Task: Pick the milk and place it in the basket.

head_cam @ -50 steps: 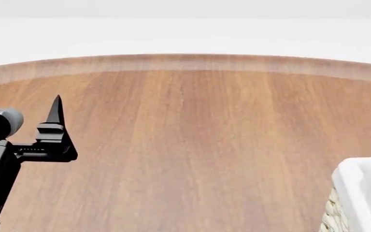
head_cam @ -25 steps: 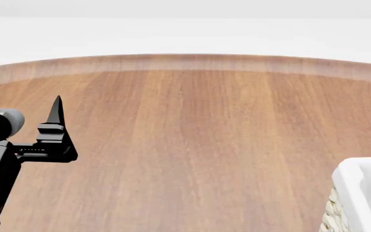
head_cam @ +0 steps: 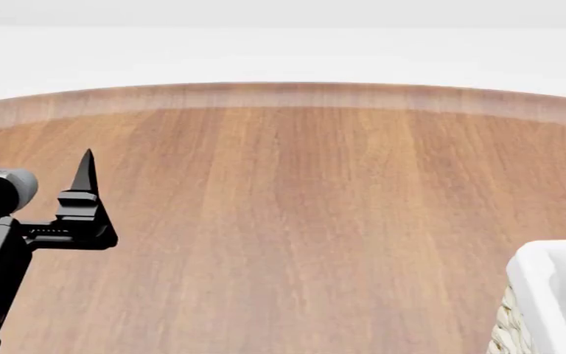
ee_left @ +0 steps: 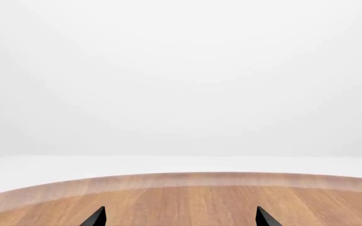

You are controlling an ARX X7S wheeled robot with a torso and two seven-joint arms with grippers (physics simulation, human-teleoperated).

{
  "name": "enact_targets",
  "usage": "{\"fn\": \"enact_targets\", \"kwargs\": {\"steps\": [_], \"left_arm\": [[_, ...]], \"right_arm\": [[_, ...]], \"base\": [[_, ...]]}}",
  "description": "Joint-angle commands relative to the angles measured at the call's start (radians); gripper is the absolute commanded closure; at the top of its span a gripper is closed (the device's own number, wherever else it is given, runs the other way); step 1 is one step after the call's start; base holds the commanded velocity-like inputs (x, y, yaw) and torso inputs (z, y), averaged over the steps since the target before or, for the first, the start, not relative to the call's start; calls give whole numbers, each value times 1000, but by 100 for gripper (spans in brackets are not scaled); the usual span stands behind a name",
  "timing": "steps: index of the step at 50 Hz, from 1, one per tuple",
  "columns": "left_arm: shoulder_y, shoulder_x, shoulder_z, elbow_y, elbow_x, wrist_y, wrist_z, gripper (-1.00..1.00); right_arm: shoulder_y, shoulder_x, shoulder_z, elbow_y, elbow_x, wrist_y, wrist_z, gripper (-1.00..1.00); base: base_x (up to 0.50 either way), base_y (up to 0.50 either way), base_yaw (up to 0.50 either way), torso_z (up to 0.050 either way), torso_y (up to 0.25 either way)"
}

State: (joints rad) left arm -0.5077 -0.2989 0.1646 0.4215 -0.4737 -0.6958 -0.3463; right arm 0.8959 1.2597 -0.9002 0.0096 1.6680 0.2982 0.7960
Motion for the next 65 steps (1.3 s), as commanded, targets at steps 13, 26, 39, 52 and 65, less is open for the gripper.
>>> {"fn": "enact_targets", "kwargs": {"steps": [13,26,39,52,65], "left_arm": [[-2,-9,2,-8,-6,7,-4,-100],[-1,-11,5,-13,-9,13,-6,-100],[-1,-9,10,-12,-15,13,-11,-100],[-5,-6,18,5,-23,5,-22,-100],[-8,-4,26,19,-33,3,-26,-100]], "right_arm": [[-20,-65,12,116,-25,-53,-77,-100],[24,-71,15,91,-60,-22,-50,-100],[216,-170,1,-80,-165,121,-86,-100],[278,-344,-64,-183,-292,155,-142,-100],[214,-406,-107,-263,-392,98,-125,-100]], "base": [[-1,0,0,1,2],[0,0,0,0,0],[0,0,0,0,0],[0,0,0,0,0],[0,0,0,0,0]]}}
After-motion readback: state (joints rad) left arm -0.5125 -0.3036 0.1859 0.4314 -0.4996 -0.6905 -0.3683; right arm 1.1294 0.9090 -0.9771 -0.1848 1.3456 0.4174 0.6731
